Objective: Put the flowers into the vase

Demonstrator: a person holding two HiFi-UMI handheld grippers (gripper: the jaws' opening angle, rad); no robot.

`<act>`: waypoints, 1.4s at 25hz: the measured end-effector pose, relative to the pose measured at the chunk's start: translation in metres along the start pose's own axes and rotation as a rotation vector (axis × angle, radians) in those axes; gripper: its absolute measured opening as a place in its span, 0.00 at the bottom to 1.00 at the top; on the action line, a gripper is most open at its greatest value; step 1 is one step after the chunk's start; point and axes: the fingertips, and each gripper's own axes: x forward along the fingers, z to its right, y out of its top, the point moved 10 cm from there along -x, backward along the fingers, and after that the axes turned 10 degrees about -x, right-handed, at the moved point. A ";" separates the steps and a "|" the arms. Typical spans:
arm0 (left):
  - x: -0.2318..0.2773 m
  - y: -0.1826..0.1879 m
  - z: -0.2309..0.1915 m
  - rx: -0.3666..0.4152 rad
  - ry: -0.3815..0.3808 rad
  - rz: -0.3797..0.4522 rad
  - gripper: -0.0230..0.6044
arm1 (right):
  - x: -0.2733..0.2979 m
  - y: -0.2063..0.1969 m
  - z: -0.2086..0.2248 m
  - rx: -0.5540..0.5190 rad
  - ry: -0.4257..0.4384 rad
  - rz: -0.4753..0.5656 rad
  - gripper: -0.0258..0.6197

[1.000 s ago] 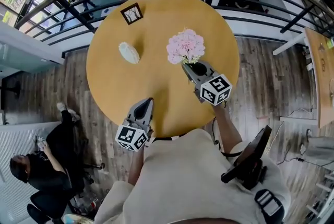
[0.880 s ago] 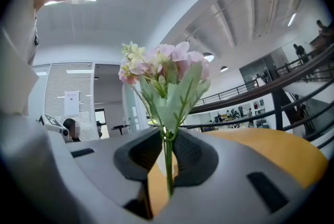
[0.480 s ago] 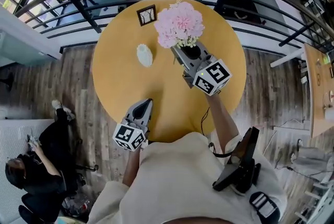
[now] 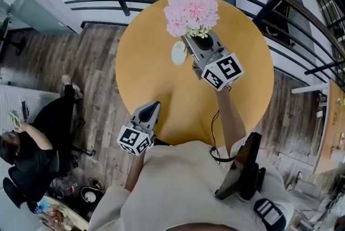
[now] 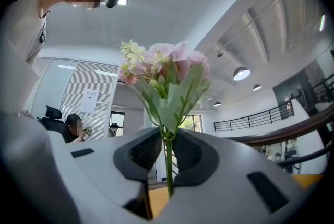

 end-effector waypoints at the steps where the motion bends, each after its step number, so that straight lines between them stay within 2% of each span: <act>1: -0.003 0.000 -0.004 -0.004 0.009 0.003 0.05 | 0.005 -0.003 -0.002 -0.009 0.001 -0.007 0.14; 9: -0.016 -0.001 -0.013 -0.016 0.040 0.002 0.05 | 0.032 -0.017 0.001 -0.012 0.011 -0.013 0.14; 19: 0.028 0.016 -0.018 0.034 -0.025 -0.034 0.05 | 0.033 -0.051 0.009 0.049 0.009 -0.057 0.14; 29: 0.051 0.019 -0.021 0.022 -0.076 -0.045 0.05 | 0.021 -0.094 -0.011 0.066 0.027 -0.153 0.14; 35: 0.051 0.016 -0.020 0.017 -0.084 -0.054 0.05 | 0.004 -0.109 -0.020 0.082 -0.048 -0.205 0.17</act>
